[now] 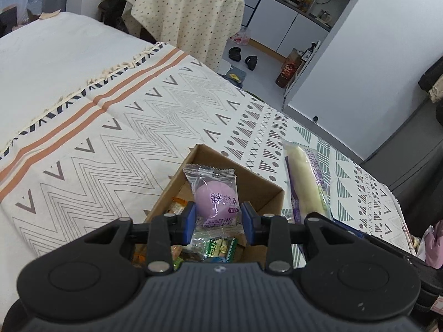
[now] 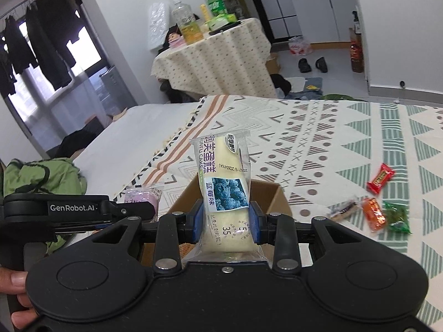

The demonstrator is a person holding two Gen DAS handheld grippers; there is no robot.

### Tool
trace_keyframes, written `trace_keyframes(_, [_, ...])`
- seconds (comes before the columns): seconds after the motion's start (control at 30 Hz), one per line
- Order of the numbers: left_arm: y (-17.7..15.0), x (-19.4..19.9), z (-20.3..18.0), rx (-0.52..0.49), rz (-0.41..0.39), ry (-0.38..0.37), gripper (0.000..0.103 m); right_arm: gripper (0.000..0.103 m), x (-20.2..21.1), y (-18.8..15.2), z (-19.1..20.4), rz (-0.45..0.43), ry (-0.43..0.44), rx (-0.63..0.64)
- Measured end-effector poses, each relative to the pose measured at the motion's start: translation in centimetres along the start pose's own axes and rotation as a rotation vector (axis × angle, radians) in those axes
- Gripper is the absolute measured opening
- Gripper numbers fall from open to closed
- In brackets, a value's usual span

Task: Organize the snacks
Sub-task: 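Carry bun and cake pack over the box and open both tools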

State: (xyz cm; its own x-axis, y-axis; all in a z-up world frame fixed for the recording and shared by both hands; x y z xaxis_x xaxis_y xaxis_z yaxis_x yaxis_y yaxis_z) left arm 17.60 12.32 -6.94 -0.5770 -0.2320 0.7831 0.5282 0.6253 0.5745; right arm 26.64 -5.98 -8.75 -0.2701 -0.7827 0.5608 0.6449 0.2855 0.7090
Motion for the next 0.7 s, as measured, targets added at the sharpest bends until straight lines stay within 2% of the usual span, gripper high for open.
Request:
trace_keyframes(0.6, [0.7,-4.1,0.9,0.035,0.065,-0.004,0.034,0.033,-5.6,0.7,0.6,0.103,0.046,0.075])
trace_keyframes(0.7, [1.1,-4.7,1.0,0.037,0.072,-0.006,0.034,0.03,-6.1,1.1,0.4,0.108,0.062,0.077])
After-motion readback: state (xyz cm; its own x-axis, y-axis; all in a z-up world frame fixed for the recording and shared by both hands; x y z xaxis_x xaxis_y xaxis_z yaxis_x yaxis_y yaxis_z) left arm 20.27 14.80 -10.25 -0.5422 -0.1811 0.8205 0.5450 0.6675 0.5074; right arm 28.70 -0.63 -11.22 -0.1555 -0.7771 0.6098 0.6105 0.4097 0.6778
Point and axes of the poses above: each gripper's, at about its wrist camera, not at the fingertips, and x roughly against the way its jaws point, z to its left, y to its top, the point moved 2 cm from there along -x, roughly the way its jaws point, and after that the axes turned 7 degrees about y, right-handed, at the moved point
